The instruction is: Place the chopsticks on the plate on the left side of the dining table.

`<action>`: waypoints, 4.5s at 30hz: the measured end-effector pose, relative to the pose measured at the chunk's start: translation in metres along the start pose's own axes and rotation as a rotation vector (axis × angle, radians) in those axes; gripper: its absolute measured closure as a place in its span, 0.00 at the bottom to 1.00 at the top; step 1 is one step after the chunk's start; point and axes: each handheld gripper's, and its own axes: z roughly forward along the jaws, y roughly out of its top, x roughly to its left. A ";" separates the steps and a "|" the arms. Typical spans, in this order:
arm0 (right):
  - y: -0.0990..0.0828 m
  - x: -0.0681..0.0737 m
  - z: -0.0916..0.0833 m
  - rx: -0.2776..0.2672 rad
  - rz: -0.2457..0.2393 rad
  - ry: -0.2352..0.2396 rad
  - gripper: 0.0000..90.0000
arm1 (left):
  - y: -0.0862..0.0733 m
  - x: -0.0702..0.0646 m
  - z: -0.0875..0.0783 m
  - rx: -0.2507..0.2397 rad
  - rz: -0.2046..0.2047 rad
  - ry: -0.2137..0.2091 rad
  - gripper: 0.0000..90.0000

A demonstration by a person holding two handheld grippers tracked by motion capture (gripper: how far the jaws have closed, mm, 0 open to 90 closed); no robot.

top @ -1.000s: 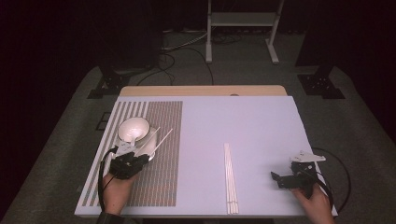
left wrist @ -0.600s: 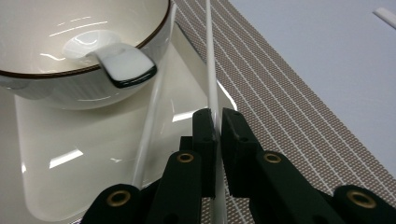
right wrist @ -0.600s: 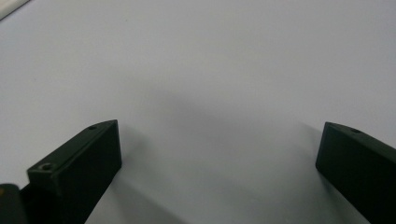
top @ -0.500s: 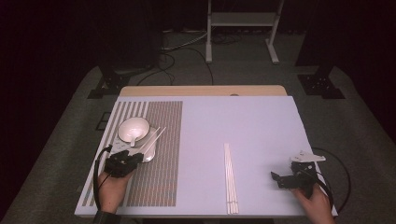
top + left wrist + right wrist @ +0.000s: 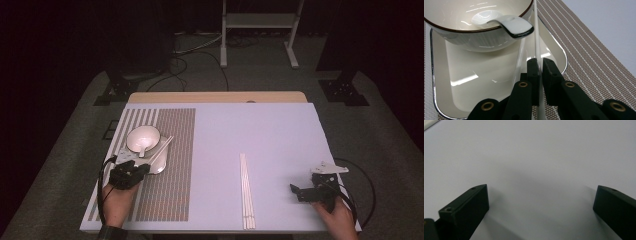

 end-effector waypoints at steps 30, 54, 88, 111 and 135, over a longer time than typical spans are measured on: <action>0.000 0.000 0.000 0.000 0.000 0.000 0.00 | -0.003 0.004 0.001 0.003 -0.003 0.009 0.92; 0.000 0.000 0.000 0.000 0.000 0.000 0.00 | -0.017 -0.035 -0.027 -0.059 -0.047 -0.020 0.64; 0.000 0.000 0.000 0.000 0.000 0.000 0.00 | -0.028 -0.043 -0.003 0.016 -0.035 -0.022 0.00; 0.000 0.000 0.000 0.000 0.000 0.000 0.00 | -0.032 -0.025 -0.010 0.008 -0.064 0.041 0.00; 0.000 0.000 0.000 0.000 0.000 0.000 0.00 | -0.038 0.007 -0.017 0.005 -0.117 0.122 0.00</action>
